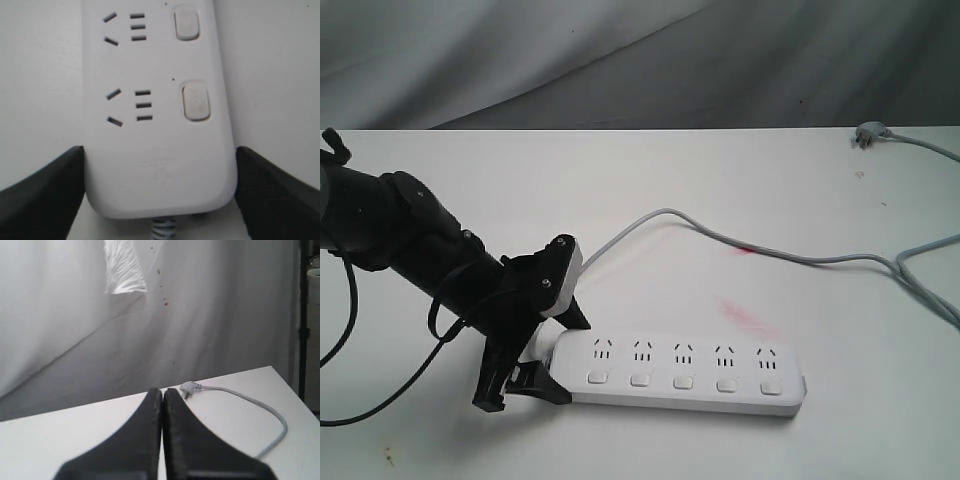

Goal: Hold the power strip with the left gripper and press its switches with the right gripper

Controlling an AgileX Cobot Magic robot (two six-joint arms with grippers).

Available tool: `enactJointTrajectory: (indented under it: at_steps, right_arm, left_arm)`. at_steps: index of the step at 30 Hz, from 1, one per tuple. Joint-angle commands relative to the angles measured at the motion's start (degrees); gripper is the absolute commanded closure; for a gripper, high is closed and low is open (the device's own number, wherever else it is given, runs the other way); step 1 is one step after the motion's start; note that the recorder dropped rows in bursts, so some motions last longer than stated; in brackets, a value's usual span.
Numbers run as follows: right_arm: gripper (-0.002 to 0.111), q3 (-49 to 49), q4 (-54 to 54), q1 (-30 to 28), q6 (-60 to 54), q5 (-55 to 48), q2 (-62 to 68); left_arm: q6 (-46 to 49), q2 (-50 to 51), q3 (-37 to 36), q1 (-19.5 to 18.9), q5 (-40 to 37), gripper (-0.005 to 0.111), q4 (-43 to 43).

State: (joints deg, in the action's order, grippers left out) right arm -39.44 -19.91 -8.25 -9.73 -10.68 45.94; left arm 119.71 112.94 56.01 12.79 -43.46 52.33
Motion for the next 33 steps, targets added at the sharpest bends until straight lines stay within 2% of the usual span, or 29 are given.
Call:
enactJointTrajectory:
  at_steps: [1,6,9,13,15,19,22,29,33]
  right_arm:
    - [0.108,-13.12,0.23,2.76,-9.97,-7.03,12.72]
    - [0.108,-25.19,-2.9,6.46,-21.33,-20.73,26.21]
    - [0.108,-30.43,-12.67,8.77,-40.9,-30.77,34.17]
    - [0.108,-31.69,-31.17,12.03,-64.78,-42.73,44.36]
    - [0.108,-31.69,-33.41,14.04,-69.35,-46.21,47.73]
    - [0.106,-31.69,-31.64,20.15,-68.94,-46.53,53.72]
    - [0.094,-31.69,-31.64,24.47,-69.32,-45.09,55.98]
    - [0.044,-31.69,-31.86,30.38,-69.24,-36.39,59.18]
    - [0.035,-31.69,-32.64,31.83,-68.67,-33.35,60.54]
  left_arm:
    - [0.24,-0.02,0.28,0.26,1.42,0.107,0.2]
    - [0.24,-0.02,0.28,0.26,1.42,0.107,0.2]
    - [0.24,-0.02,0.28,0.26,1.42,0.107,0.2]
    - [0.24,-0.02,0.28,0.26,1.42,0.107,0.2]
    - [0.24,-0.02,0.28,0.26,1.42,0.107,0.2]
    - [0.24,-0.02,0.28,0.26,1.42,0.107,0.2]
    - [0.24,-0.02,0.28,0.26,1.42,0.107,0.2]
    - [0.24,-0.02,0.28,0.26,1.42,0.107,0.2]
    - [0.24,-0.02,0.28,0.26,1.42,0.107,0.2]
